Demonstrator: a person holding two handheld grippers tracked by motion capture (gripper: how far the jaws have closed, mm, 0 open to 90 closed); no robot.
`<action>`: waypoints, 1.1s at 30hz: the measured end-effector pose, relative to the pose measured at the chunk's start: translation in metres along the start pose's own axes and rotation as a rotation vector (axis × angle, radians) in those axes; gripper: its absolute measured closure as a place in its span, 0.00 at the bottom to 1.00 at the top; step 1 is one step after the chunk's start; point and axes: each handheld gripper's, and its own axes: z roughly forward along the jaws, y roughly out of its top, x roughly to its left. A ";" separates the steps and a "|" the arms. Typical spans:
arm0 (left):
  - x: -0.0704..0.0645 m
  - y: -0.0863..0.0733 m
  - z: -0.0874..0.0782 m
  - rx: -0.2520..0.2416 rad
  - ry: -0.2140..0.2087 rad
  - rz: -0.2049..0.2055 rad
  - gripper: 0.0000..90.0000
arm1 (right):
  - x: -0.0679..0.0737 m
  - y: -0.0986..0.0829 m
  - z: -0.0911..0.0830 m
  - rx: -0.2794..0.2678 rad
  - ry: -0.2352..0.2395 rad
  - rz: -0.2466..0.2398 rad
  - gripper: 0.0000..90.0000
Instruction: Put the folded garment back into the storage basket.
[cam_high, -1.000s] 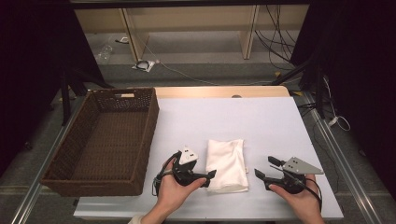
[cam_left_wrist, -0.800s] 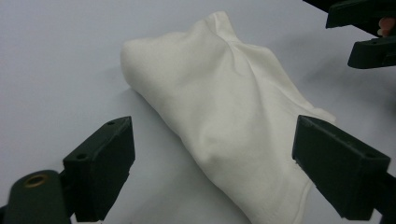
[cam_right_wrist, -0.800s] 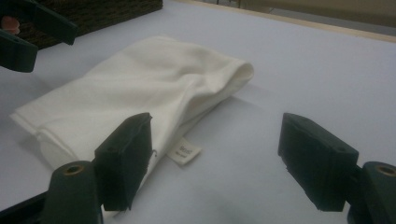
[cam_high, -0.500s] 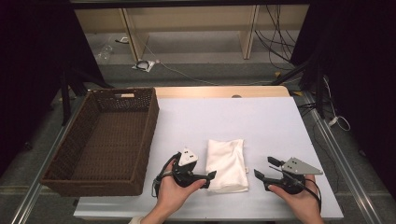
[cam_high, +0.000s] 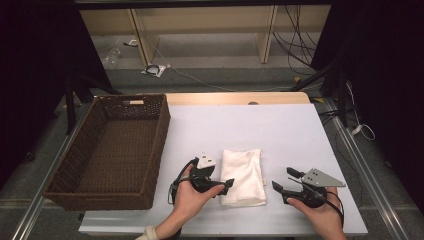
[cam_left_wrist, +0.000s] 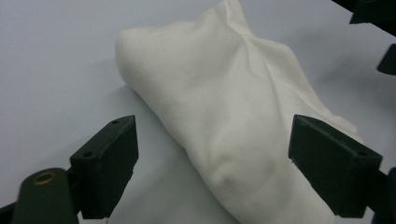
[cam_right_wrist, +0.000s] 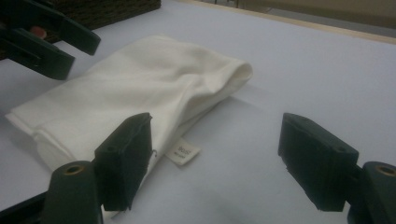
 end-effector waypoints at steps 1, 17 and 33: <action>0.002 0.000 0.005 0.013 -0.010 -0.014 0.18 | 0.000 0.000 0.000 -0.004 0.003 0.000 0.30; 0.004 0.002 0.037 0.051 -0.065 -0.032 0.25 | 0.001 0.000 0.000 0.004 0.003 -0.007 0.30; -0.014 -0.004 0.038 0.012 0.020 0.053 0.70 | 0.002 0.001 0.000 0.011 0.006 -0.017 0.30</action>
